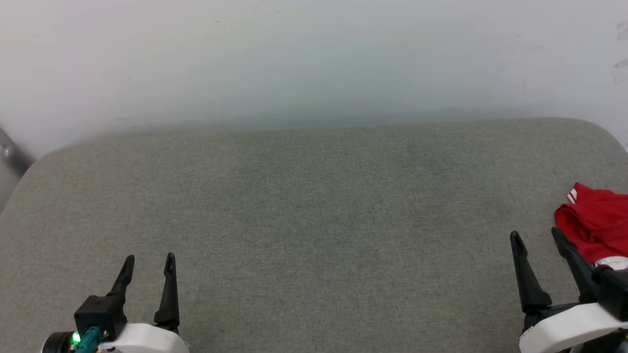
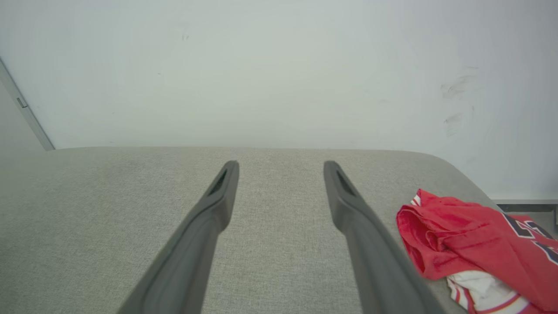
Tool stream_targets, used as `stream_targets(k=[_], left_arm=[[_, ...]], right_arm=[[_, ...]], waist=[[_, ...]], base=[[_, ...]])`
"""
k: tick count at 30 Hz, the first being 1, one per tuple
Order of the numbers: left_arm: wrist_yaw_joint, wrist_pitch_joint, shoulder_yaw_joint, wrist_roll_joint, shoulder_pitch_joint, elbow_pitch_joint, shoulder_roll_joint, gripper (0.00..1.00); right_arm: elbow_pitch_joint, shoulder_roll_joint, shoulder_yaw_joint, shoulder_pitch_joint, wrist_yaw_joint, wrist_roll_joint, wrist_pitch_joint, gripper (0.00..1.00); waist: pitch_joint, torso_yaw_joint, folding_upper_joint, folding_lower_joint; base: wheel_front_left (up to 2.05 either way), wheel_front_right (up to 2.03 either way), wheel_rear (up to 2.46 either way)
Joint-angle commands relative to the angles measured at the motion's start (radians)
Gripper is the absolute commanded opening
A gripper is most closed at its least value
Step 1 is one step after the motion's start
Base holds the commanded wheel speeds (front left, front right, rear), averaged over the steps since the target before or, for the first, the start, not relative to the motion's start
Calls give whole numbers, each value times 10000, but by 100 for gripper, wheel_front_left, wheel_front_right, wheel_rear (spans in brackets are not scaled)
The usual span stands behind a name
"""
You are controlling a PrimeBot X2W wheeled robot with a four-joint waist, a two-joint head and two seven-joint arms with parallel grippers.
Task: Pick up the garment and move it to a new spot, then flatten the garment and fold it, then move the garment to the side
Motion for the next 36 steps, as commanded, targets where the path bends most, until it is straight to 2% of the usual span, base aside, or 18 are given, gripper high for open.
stream_targets(k=[1, 18, 19, 22, 36], left_arm=[[-57, -40, 27, -70, -136, 22, -29, 100], [-118, -74, 173, 21, -207, 131, -129, 100], [-88, -15, 135, -25, -119, 124, -133, 0], [-108, 36, 96, -141, -31, 257, -267, 0], [-764, 683, 777, -2269, -306, 516, -850, 0]], right_arm=[[-60, 66, 16, 104, -4, -13, 29, 100], [-165, 120, 69, 162, -4, -49, 65, 100], [-120, 85, 65, 13, 0, -71, 69, 0], [89, 111, 91, 24, 0, 37, 49, 0], [855, 134, 42, -409, 0, 2857, 95, 0]], waist=[[3, -23, 0, 2], [22, -88, 0, 2], [22, -89, 0, 2], [23, -86, 0, 2], [48, -38, 0, 2]], base=[[0, 0, 0], [0, 0, 0], [0, 0, 0], [0, 0, 0], [0, 0, 0]])
